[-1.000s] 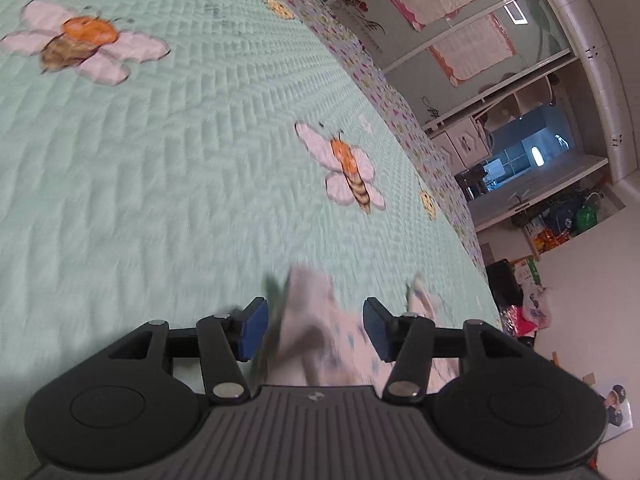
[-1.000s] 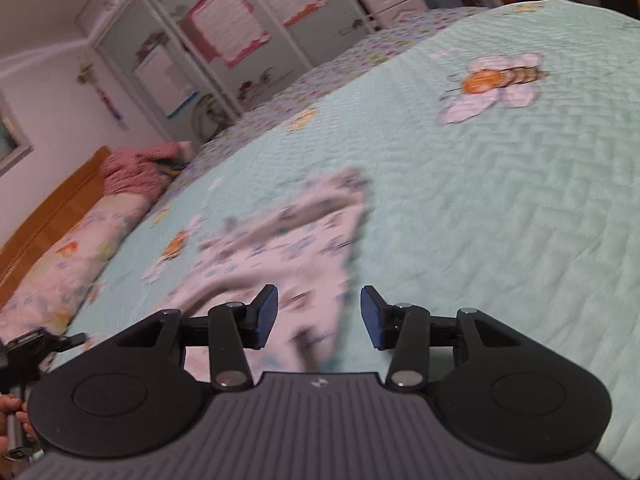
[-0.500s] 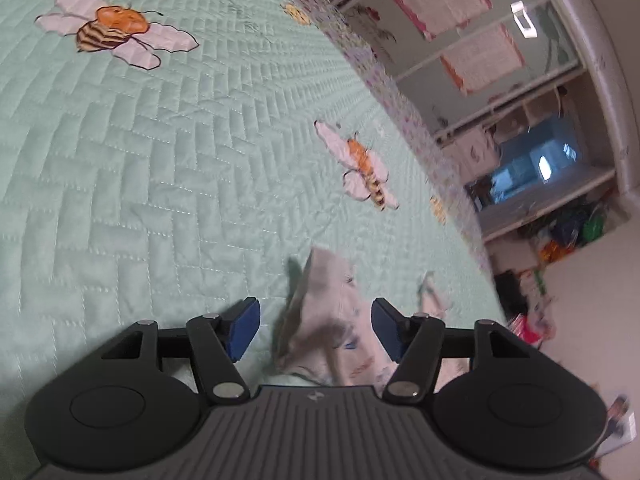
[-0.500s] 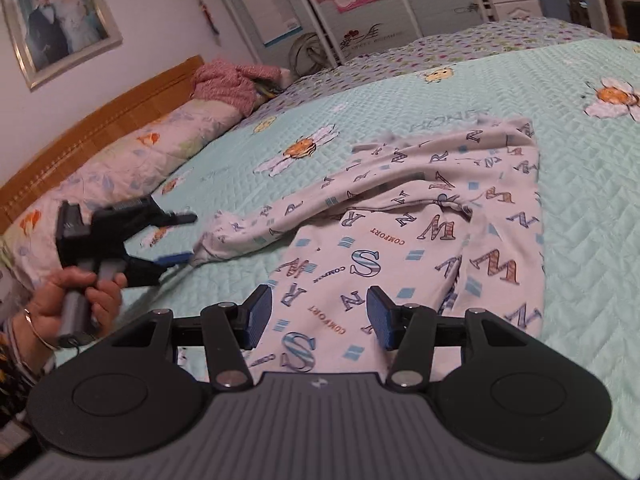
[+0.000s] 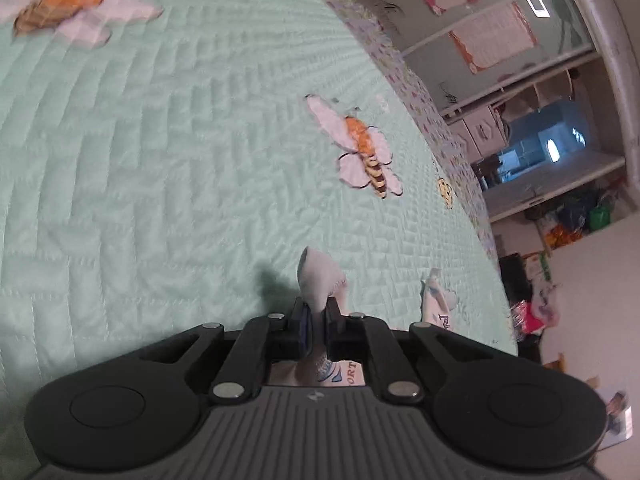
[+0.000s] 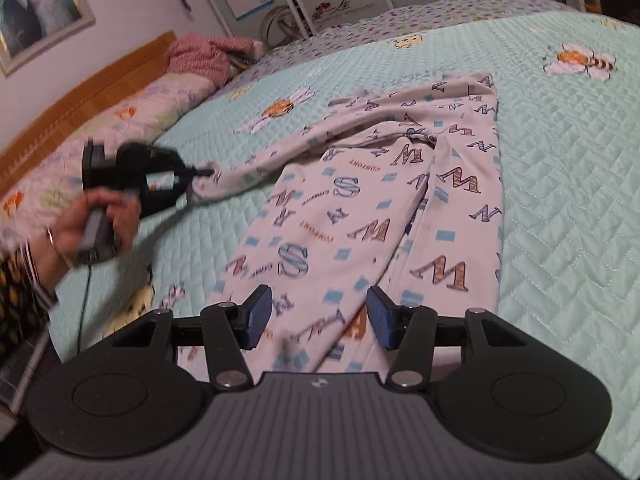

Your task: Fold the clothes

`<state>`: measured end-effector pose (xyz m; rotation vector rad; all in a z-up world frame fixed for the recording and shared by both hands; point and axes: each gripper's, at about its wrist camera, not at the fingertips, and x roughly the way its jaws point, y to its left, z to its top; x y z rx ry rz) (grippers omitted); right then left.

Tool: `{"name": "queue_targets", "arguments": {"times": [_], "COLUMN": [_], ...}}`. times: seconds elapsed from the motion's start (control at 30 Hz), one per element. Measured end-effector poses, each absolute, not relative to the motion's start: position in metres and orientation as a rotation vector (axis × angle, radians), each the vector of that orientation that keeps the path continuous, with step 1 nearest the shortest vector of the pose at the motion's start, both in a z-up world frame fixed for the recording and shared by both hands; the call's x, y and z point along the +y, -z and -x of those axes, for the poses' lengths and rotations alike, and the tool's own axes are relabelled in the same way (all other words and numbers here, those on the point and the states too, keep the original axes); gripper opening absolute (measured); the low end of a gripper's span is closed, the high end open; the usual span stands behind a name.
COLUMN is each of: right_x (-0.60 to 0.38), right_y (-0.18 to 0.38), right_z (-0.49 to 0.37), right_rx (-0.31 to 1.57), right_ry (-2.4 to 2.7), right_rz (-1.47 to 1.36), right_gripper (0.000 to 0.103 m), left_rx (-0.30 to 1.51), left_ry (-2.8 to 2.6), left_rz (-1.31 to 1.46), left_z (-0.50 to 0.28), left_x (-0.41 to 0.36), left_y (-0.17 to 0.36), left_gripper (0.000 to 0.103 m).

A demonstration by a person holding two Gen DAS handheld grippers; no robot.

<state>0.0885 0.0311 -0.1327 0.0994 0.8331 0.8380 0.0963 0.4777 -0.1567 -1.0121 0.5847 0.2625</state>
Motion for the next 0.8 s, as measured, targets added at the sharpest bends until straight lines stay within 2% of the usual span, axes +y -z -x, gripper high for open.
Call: {"name": "queue_targets", "arguments": {"times": [0.2, 0.33, 0.43, 0.47, 0.53, 0.8], "right_x": [0.035, 0.058, 0.091, 0.101, 0.122, 0.155], "right_y": [0.120, 0.103, 0.111, 0.114, 0.120, 0.154], "right_z": [-0.069, -0.076, -0.101, -0.109, -0.127, -0.166], "right_rx": [0.776, 0.541, 0.410, 0.365, 0.281, 0.248], "right_ry": [-0.827, -0.756, -0.728, -0.717, -0.694, -0.748], "right_rz": [0.085, 0.361, 0.569, 0.637, 0.769, 1.032], "right_gripper": [0.054, 0.054, 0.053, 0.051, 0.033, 0.031], "left_rx": [0.575, 0.571, 0.573, 0.577, 0.584, 0.602], "left_ry": [-0.180, -0.154, -0.146, -0.144, -0.137, -0.099], "left_rz": [0.922, 0.981, 1.030, 1.045, 1.068, 1.069], "left_z": [-0.104, -0.116, -0.131, -0.135, -0.142, -0.174], "left_x": [0.471, 0.471, 0.469, 0.469, 0.468, 0.459], "left_y": [0.092, 0.065, 0.051, 0.047, 0.040, 0.013], "left_gripper": [0.007, 0.007, 0.007, 0.007, 0.007, 0.007]}}
